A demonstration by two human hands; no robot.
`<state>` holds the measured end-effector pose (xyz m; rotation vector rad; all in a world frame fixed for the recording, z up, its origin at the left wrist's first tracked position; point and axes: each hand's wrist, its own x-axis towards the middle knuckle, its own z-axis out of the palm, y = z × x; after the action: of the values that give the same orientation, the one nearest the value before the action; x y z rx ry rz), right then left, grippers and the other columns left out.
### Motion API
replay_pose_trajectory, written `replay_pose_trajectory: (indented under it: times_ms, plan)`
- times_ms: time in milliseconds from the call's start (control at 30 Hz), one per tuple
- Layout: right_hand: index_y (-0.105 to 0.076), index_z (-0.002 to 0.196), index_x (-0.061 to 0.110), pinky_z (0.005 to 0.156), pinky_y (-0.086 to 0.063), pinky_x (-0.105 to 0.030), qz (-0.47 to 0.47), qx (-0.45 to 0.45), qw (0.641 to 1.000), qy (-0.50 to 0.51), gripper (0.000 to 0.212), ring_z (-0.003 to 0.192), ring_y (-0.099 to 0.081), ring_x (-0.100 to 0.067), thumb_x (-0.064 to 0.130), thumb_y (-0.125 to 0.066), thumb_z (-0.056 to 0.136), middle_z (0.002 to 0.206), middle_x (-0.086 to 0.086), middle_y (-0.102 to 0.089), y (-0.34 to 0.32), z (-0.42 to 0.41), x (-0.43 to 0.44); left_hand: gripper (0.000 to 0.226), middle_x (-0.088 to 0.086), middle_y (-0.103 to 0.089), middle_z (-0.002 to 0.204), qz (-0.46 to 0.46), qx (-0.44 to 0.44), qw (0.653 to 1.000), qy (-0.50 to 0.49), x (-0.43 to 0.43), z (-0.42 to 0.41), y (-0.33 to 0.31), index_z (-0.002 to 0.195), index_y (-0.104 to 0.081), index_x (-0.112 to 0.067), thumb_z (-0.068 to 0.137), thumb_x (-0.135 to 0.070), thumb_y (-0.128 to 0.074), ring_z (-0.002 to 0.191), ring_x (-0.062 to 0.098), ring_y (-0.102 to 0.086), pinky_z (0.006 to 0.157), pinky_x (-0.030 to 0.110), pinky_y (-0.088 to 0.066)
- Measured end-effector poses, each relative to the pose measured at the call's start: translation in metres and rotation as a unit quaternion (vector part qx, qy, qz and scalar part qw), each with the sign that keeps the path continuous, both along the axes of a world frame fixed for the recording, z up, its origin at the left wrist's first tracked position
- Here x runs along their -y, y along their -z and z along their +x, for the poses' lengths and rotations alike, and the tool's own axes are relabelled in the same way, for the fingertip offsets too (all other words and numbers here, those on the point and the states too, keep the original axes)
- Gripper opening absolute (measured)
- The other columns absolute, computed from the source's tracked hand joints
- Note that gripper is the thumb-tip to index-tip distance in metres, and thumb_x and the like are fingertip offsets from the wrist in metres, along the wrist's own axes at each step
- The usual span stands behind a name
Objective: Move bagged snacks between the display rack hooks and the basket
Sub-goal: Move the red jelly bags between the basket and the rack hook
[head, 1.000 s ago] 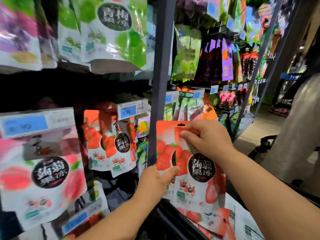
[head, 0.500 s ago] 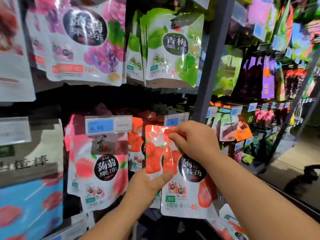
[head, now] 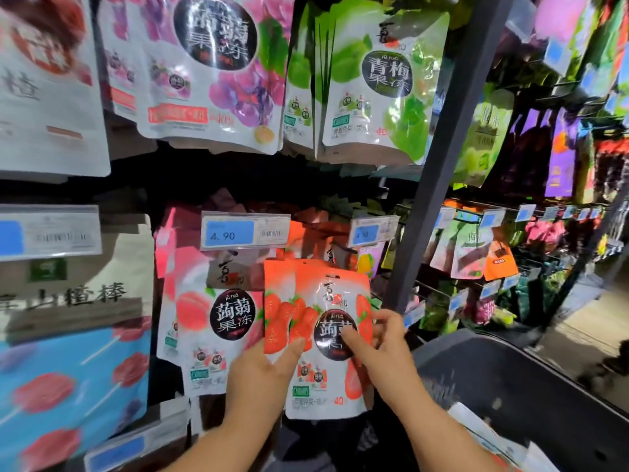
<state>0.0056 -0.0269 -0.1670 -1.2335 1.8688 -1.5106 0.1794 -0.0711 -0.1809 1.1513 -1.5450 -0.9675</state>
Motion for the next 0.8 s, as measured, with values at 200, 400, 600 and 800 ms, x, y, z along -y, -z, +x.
replay_pose_trajectory:
  times_ms: [200,400,600,800]
  plan:
    - [-0.041,0.108,0.038,0.075,-0.056,-0.028,-0.009,0.046,0.999,-0.023,0.068,0.094,-0.069,-0.013,0.018,-0.090,0.067,0.114,0.000,-0.063,0.021,0.000,-0.002,0.016,-0.031,-0.054,0.076,-0.006,-0.019,1.000,-0.010,-0.001,-0.011,0.004,0.101,-0.072,-0.029,0.086,-0.035,-0.071,0.074,-0.007,-0.052,0.058,0.000,-0.036]
    - [-0.045,0.107,0.042,0.071,-0.054,-0.023,-0.084,0.038,0.996,0.013,0.067,0.089,-0.067,-0.002,0.009,-0.089,0.068,0.112,0.009,-0.060,0.016,-0.005,-0.005,0.017,-0.033,-0.051,0.076,-0.011,-0.033,0.999,-0.008,-0.005,-0.012,-0.004,0.081,-0.056,-0.043,0.087,-0.035,-0.069,0.073,-0.016,-0.048,0.062,0.011,-0.037]
    - [-0.049,0.109,0.044,0.064,-0.052,-0.014,-0.096,0.044,0.994,0.020,0.064,0.089,-0.064,0.005,0.009,-0.086,0.071,0.111,0.018,-0.060,0.008,-0.018,0.004,0.024,-0.012,-0.056,0.051,0.008,-0.041,0.998,-0.045,-0.003,-0.005,-0.003,0.105,-0.053,-0.047,0.087,-0.042,-0.067,0.057,0.005,-0.056,0.057,0.029,-0.041]
    - [-0.049,0.112,0.051,0.082,-0.053,-0.025,-0.096,0.023,0.995,0.016,0.067,0.102,-0.063,-0.004,0.015,-0.087,0.071,0.118,0.016,-0.060,0.007,-0.024,0.015,0.012,-0.009,-0.064,0.059,0.009,-0.056,0.996,-0.064,-0.008,0.011,-0.004,0.083,-0.066,-0.030,0.088,-0.041,-0.066,0.062,-0.002,-0.056,0.056,0.017,-0.036]
